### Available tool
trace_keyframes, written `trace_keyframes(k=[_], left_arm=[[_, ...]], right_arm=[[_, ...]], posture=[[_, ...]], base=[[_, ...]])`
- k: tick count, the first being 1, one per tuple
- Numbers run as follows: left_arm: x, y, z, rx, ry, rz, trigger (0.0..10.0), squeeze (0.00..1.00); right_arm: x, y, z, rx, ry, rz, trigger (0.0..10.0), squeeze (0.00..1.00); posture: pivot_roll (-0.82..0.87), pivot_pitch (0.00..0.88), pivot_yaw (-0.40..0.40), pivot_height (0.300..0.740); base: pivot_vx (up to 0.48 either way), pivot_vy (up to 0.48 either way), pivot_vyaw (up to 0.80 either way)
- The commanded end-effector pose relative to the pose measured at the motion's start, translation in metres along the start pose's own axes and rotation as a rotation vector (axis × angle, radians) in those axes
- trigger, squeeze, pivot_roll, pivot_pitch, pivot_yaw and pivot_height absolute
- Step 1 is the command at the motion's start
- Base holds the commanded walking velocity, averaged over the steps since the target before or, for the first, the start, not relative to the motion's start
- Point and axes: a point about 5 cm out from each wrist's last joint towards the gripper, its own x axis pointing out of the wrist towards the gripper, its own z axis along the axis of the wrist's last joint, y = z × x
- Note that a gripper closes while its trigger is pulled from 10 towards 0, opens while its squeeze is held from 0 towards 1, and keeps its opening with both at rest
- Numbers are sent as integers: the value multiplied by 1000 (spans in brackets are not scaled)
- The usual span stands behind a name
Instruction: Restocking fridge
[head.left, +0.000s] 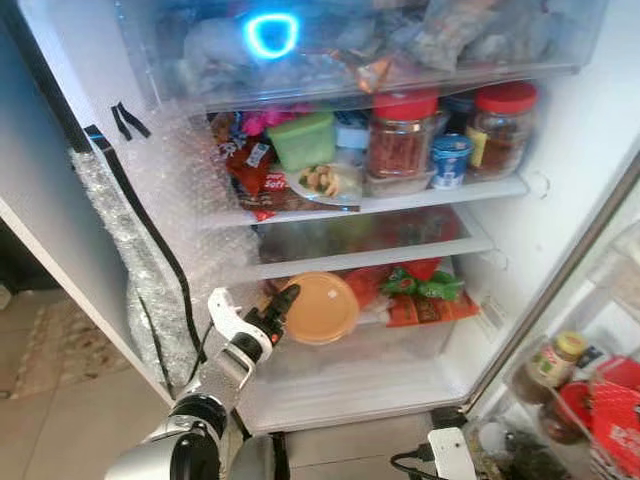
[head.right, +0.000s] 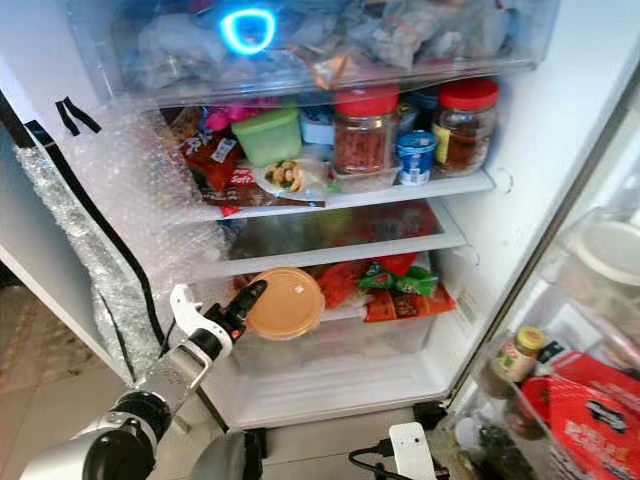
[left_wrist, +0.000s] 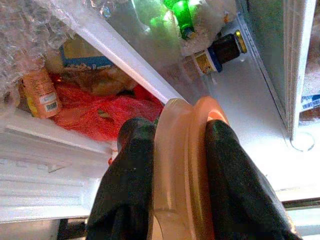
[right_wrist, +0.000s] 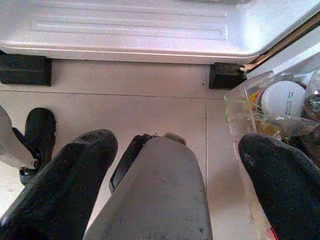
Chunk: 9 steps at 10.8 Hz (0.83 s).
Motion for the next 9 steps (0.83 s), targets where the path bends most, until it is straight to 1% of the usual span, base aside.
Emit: trace_keyframes(k=[1,9], left_arm=[[3,-4,5,20,-4,-18,10000,0],[3,-4,3,28,15,-29,10000,0]], right_arm=[[-1,5,-8,1,31,15,10000,0],[0,9,-5,-1,29,21,10000,0]], posture=[[-72,0,63,638],[-69,0,63,638]], base=[[240,0,0],[254,0,0]])
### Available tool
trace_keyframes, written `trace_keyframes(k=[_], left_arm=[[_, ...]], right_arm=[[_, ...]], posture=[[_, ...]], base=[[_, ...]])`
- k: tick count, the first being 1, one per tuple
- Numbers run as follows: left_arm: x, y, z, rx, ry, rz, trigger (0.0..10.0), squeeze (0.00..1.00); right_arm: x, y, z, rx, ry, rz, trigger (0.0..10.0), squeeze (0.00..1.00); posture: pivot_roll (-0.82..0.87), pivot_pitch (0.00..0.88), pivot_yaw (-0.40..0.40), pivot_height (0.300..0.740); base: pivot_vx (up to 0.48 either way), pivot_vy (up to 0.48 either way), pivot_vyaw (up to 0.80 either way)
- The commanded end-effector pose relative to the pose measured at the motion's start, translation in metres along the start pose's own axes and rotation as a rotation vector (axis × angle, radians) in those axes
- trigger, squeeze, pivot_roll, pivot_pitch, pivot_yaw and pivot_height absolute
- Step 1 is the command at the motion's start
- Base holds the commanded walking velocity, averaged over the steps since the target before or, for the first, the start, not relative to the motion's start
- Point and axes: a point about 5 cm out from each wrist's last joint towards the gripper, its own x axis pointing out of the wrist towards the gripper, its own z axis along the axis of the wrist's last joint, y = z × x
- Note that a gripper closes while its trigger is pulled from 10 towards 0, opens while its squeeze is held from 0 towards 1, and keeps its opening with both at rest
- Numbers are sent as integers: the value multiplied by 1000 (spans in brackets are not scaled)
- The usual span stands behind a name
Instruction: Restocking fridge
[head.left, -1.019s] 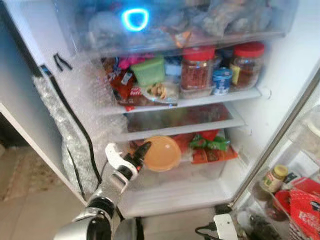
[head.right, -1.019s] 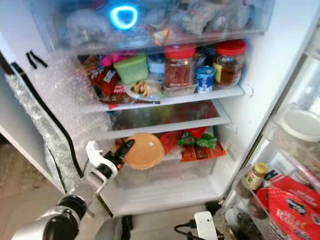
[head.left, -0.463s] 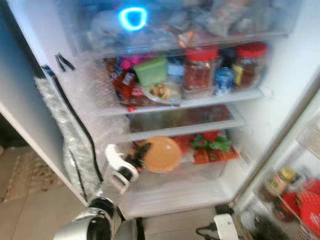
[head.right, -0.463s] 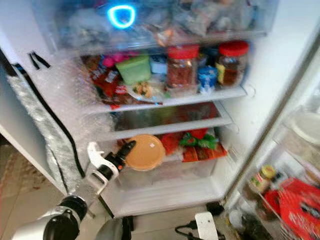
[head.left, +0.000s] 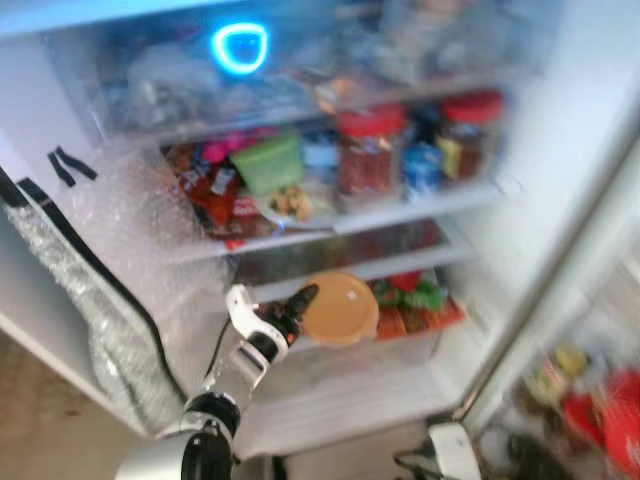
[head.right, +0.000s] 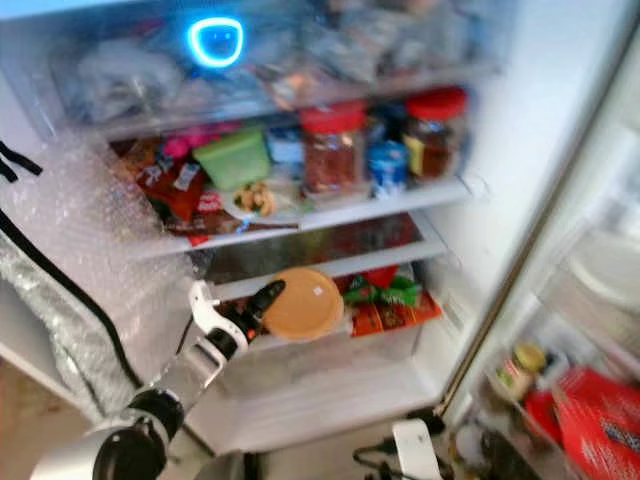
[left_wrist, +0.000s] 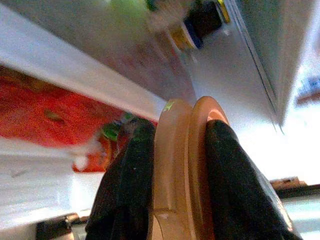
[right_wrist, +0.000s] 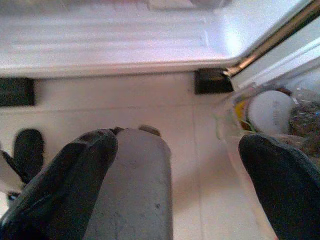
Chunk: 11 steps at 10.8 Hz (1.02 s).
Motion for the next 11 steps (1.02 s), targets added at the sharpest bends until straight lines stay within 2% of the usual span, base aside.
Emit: trace_keyframes(k=[1,6,7,9,10,11], left_arm=[[-3,4,10,16,-25,14,10000,0],[-1,3,13,4,-45,22,10000,0],[1,2,15,3,-63,40,10000,0],[1,5,17,0,-92,97,10000,0],[0,9,25,-24,-157,169,10000,0],[-2,11,28,-33,-180,200,10000,0]], right_arm=[[0,10,-3,-1,18,27,10000,0],[-1,10,-6,2,24,27,10000,0],[-1,10,-7,3,26,28,10000,0],[-1,9,-8,3,28,27,10000,0],[-2,8,-9,2,29,26,10000,0],[-2,7,-9,2,30,25,10000,0]], posture=[[-67,0,63,638],[-71,0,64,638],[-71,0,65,638],[-72,0,65,638],[-72,0,65,638],[-72,0,65,638]], base=[[262,0,0],[254,0,0],[0,0,0],[0,0,0],[0,0,0],[0,0,0]])
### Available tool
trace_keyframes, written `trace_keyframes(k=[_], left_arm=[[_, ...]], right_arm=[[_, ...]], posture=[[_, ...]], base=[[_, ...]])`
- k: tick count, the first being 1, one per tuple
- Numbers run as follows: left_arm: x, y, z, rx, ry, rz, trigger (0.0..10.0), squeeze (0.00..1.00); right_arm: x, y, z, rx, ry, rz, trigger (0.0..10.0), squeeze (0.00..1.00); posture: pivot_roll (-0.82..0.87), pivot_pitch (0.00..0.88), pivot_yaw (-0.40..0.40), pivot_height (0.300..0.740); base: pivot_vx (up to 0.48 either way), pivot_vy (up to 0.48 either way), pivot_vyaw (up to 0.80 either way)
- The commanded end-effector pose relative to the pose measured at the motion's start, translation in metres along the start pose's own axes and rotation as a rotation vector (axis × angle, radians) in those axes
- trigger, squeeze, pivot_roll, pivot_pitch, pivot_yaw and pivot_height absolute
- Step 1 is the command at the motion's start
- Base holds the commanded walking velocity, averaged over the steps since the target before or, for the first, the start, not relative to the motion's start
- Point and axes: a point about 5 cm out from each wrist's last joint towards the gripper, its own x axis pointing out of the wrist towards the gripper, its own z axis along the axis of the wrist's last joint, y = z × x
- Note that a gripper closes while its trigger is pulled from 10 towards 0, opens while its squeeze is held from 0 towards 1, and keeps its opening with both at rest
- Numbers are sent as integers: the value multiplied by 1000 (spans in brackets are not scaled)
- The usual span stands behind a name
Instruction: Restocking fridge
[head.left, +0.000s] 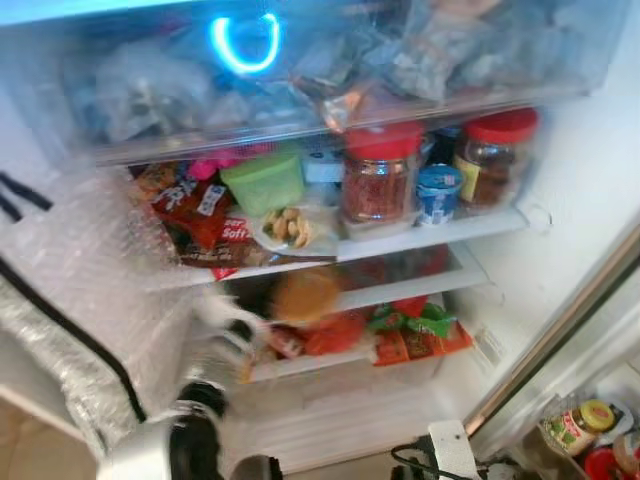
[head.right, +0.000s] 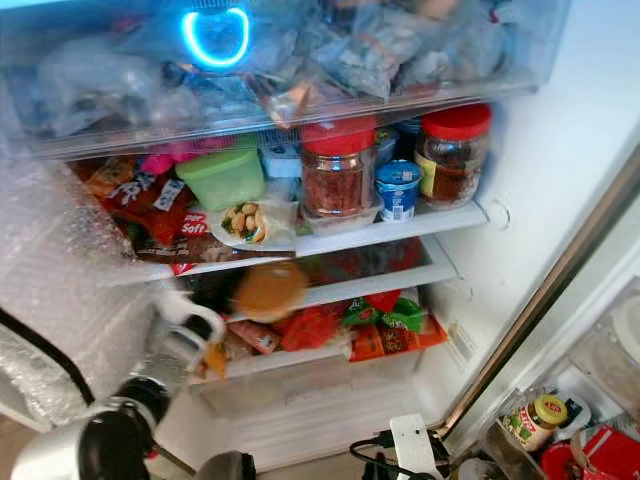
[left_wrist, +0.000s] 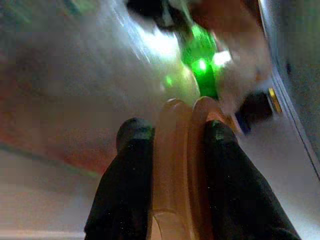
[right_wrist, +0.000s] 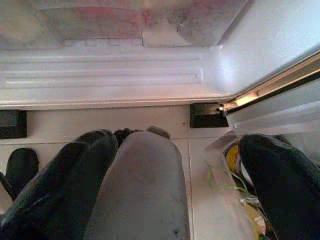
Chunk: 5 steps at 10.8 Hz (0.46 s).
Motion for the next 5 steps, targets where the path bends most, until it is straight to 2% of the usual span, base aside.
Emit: trace_keyframes(k=[1,5], left_arm=[[3,-3,-3,-50,-10,21,10000,0],[11,-13,1,-109,-69,104,10000,0]], right_arm=[[-4,5,-18,4,69,20,10000,0],[-4,2,-19,3,69,17,10000,0]], posture=[[-76,0,65,638],[-102,0,73,638]], base=[[0,0,0],[0,0,0]])
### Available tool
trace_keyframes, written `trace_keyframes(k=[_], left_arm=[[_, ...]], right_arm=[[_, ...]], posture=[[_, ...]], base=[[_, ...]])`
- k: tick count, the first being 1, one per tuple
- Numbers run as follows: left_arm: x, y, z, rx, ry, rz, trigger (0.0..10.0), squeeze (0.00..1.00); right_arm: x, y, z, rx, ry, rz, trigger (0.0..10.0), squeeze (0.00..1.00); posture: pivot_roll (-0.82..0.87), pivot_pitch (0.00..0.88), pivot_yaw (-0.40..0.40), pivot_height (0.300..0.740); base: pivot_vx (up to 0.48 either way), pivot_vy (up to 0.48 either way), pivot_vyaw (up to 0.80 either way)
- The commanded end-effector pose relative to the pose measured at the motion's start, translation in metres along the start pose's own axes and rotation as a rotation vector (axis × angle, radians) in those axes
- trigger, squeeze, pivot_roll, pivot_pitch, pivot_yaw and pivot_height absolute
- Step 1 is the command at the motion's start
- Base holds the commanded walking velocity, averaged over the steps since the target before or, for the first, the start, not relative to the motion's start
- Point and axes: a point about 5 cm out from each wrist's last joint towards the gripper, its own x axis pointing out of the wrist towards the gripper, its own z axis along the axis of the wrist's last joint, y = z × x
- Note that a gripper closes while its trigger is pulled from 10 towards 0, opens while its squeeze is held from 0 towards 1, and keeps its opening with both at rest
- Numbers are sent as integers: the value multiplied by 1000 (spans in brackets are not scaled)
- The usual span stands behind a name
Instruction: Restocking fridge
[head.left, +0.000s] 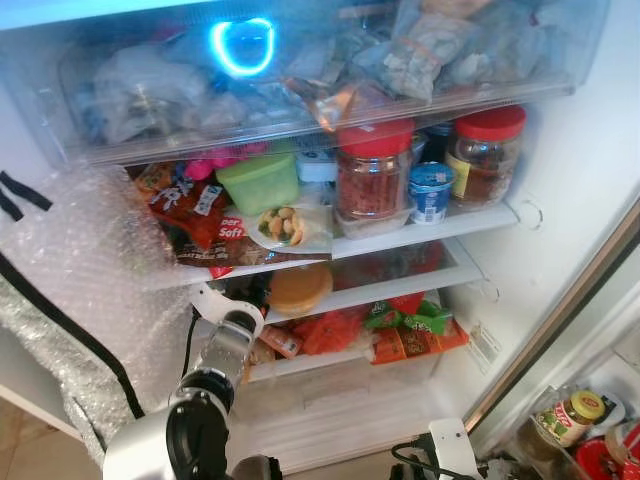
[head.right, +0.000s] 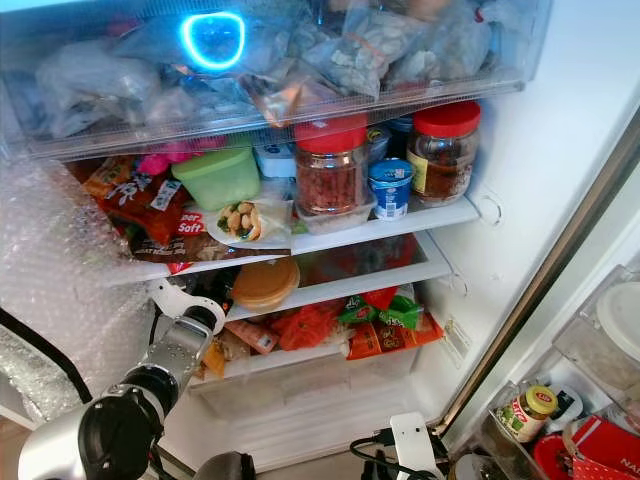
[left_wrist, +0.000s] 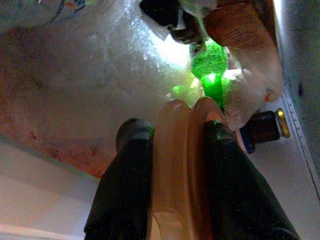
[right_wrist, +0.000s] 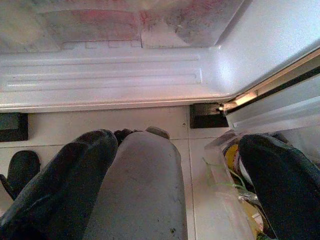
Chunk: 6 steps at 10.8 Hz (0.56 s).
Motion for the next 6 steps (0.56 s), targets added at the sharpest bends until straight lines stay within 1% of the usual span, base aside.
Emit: trace_keyframes(k=[1,3,4,5,6], left_arm=[[3,-4,5,-10,-32,16,10000,0],[5,-7,10,-6,-63,44,10000,0],[5,-5,14,-7,-82,79,10000,0],[4,-3,15,-22,-93,98,10000,0],[2,4,20,-72,-127,159,10000,0]], right_arm=[[-4,5,-19,5,72,15,10000,0],[-4,7,-20,9,73,14,10000,0],[-5,9,-21,10,74,17,10000,0],[-5,10,-22,8,74,20,10000,0],[-5,10,-22,8,73,21,10000,0]], posture=[[-108,0,75,638],[-110,0,76,638],[-112,0,78,638],[-112,0,78,638],[-112,0,78,638]], base=[[0,0,0],[0,0,0],[0,0,0],[0,0,0],[0,0,0]])
